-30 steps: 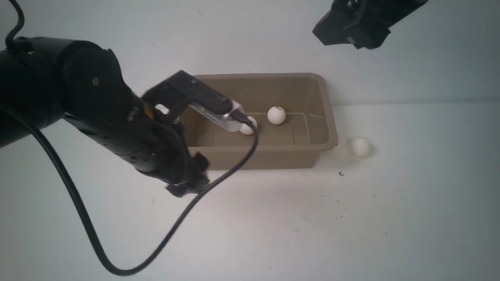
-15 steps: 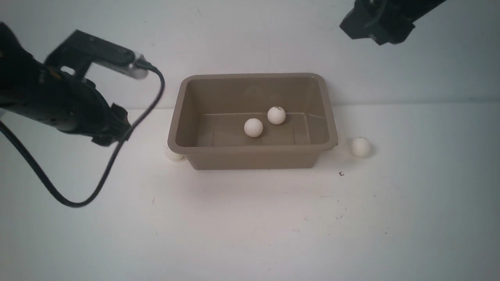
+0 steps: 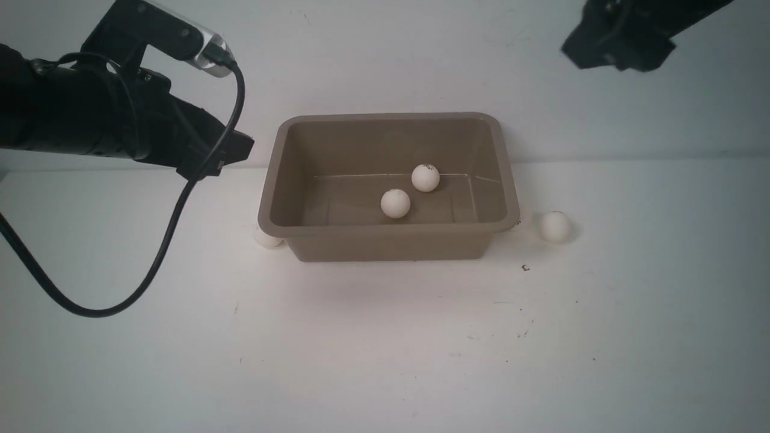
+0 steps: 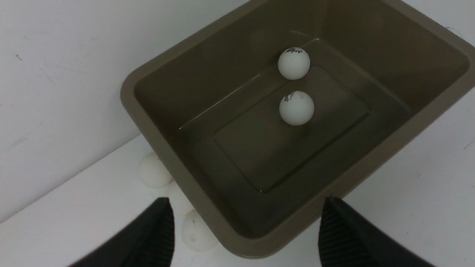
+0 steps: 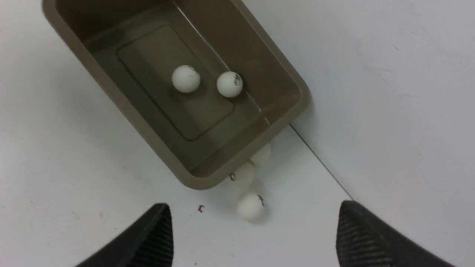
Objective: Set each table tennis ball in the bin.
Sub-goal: Use the right arm to clamp the table tennis ball closest to it
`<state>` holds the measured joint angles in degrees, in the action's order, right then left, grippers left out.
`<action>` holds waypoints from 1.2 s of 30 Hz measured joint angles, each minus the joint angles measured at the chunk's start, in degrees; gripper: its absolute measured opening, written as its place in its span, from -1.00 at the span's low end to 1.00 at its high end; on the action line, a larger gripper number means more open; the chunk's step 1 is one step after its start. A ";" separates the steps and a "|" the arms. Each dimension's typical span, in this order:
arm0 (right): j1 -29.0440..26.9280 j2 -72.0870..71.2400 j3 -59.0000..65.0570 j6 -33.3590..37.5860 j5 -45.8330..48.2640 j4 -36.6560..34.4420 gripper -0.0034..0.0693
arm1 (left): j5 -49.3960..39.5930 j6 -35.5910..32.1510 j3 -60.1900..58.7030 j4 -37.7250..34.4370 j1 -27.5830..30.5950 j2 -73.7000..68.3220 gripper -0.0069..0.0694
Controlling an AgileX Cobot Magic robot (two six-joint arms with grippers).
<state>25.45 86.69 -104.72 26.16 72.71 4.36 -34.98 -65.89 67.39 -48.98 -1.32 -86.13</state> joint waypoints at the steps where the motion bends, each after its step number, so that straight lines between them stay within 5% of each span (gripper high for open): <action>1: -1.64 0.00 0.00 -0.05 0.05 -0.66 0.57 | -0.34 -0.17 0.00 -0.31 0.00 0.00 0.41; 13: -21.42 -0.12 15.66 9.89 -5.41 -21.46 0.57 | -2.66 -0.33 0.00 -0.62 0.00 0.00 0.41; 21: -21.91 3.41 23.50 15.18 -11.40 -22.91 0.57 | -3.23 -0.23 0.00 -1.89 0.00 0.00 0.41; 36: -21.80 18.84 20.72 14.53 -16.48 -25.21 0.57 | -4.88 -0.23 0.00 -2.57 0.00 0.00 0.41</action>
<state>3.65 105.53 -84.00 40.69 56.24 -20.85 -39.86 -66.11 67.39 -51.54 -1.32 -86.13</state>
